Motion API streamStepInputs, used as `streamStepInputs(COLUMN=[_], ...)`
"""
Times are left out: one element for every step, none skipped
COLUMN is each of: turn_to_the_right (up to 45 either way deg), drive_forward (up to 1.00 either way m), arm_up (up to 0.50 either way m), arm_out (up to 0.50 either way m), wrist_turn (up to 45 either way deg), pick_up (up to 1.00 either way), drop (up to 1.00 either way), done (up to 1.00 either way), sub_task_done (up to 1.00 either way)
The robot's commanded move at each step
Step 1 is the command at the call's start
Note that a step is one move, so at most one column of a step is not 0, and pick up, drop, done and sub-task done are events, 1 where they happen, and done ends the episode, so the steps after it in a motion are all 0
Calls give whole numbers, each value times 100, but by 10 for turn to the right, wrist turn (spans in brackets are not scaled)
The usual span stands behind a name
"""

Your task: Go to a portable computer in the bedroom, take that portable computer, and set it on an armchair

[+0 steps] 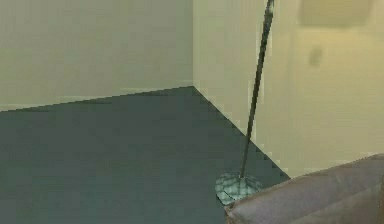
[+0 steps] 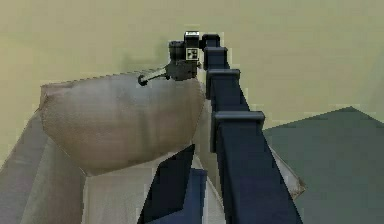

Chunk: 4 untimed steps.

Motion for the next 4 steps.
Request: streamStepInputs(turn_to_the_right=[0,0,0,0], drive_forward=[0,0,0,0], arm_up=[0,0,0,0], arm_out=[-10,0,0,0], wrist_turn=[0,-450,-450,-90], pick_up=[0,0,0,0], drop=[0,0,0,0], done=[0,0,0,0], sub_task_done=[0,0,0,0])
